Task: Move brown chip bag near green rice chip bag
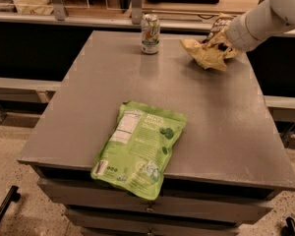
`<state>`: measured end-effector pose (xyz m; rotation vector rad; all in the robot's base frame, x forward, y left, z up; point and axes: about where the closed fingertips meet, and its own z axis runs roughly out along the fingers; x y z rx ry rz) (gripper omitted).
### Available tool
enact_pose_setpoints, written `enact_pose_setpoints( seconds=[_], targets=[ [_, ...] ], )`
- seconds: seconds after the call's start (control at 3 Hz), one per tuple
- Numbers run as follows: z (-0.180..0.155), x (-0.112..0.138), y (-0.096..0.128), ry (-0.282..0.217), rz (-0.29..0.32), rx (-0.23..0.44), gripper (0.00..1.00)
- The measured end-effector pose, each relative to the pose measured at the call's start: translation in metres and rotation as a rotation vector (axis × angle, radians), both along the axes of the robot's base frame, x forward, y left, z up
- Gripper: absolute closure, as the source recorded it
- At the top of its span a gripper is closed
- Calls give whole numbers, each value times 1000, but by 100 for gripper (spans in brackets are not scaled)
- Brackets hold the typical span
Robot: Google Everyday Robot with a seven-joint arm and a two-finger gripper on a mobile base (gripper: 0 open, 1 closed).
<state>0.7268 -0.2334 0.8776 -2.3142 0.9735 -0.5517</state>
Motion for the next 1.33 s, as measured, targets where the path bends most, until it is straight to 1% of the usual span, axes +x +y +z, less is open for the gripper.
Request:
enact_pose_setpoints(
  seconds=[0.33, 0.67, 1.0, 1.33],
  targets=[
    [9, -1, 1, -7, 21, 91, 100],
    [33, -5, -9, -73, 28, 133, 100],
    [66, -17, -23, -176, 38, 149, 100],
    [80, -42, -25, -249, 65, 96, 100]
  ],
)
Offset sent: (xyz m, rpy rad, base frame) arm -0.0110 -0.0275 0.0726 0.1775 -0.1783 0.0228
